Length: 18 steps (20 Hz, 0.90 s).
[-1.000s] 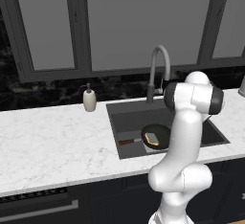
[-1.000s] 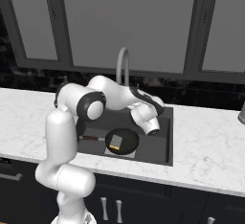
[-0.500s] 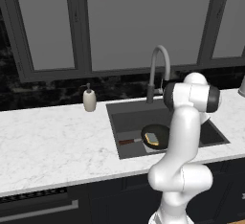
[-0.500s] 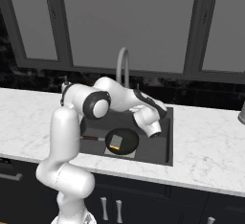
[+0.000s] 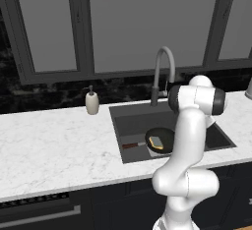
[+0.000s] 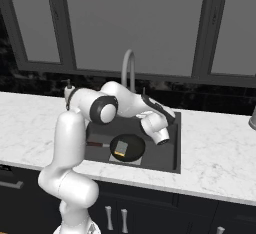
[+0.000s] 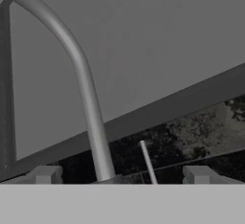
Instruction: Pick the pan and sponge and place them into the sink. Then turn on the water.
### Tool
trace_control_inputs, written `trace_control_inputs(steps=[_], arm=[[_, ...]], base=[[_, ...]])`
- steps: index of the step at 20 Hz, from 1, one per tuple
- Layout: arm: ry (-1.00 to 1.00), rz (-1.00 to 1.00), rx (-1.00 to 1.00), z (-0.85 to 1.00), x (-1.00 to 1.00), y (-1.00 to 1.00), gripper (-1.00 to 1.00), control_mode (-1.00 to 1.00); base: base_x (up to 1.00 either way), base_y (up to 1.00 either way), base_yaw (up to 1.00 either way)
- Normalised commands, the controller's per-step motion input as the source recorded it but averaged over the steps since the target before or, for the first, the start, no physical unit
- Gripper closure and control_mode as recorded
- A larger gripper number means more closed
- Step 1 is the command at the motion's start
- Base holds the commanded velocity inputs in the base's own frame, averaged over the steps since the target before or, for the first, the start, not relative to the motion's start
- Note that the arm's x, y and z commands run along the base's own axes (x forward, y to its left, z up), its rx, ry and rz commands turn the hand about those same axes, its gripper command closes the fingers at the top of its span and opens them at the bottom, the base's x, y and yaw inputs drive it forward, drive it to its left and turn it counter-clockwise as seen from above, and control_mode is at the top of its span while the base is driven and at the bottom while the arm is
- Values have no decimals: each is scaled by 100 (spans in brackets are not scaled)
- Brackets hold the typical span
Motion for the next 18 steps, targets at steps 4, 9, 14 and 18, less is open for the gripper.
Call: trace_control_inputs(steps=[4, 9, 14, 18], arm=[[0, 0, 0, -2, 9, 0, -100, -100], [0, 0, 0, -4, 17, 0, -100, -100], [4, -1, -1, -18, 2, -1, -100, -100], [18, -3, -5, -6, 0, 0, -100, -100]], base=[[0, 0, 0], [0, 0, 0], [0, 0, 0], [0, 0, 0]])
